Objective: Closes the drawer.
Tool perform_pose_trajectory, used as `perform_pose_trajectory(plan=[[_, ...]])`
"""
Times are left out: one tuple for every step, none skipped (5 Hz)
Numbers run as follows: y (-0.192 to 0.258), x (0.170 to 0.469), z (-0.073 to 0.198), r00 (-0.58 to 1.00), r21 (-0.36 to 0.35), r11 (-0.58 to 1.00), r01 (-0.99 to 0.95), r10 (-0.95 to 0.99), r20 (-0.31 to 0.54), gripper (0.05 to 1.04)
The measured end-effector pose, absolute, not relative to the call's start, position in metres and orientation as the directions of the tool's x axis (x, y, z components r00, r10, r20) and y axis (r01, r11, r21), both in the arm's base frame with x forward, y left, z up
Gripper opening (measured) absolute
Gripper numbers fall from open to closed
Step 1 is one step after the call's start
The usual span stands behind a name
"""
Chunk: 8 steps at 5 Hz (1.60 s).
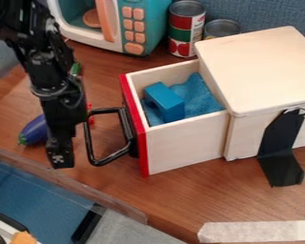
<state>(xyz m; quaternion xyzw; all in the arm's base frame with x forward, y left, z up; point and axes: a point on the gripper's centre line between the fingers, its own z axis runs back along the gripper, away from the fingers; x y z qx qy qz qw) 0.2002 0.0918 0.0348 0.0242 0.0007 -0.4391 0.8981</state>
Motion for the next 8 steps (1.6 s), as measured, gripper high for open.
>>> perform_pose_trajectory(plan=[[0.087, 0.206, 0.027, 0.618, 0.057, 0.616, 0.785, -0.786, -0.014, 1.0], [0.08, 0.211, 0.021, 0.633, 0.048, 0.632, 0.774, -0.774, -0.011, 1.0], [0.072, 0.224, 0.02, 0.641, 0.051, 0.64, 0.767, -0.768, -0.005, 1.0], [0.061, 0.242, 0.02, 0.642, 0.058, 0.642, 0.765, -0.766, 0.004, 1.0], [0.046, 0.257, 0.019, 0.642, 0.057, 0.642, 0.765, -0.766, 0.015, 1.0], [0.034, 0.266, 0.02, 0.642, 0.056, 0.642, 0.765, -0.767, 0.021, 1.0], [0.015, 0.269, 0.018, 0.627, 0.061, 0.627, 0.777, -0.779, 0.021, 1.0], [-0.005, 0.277, 0.02, 0.609, 0.079, 0.609, 0.789, -0.793, 0.032, 1.0]])
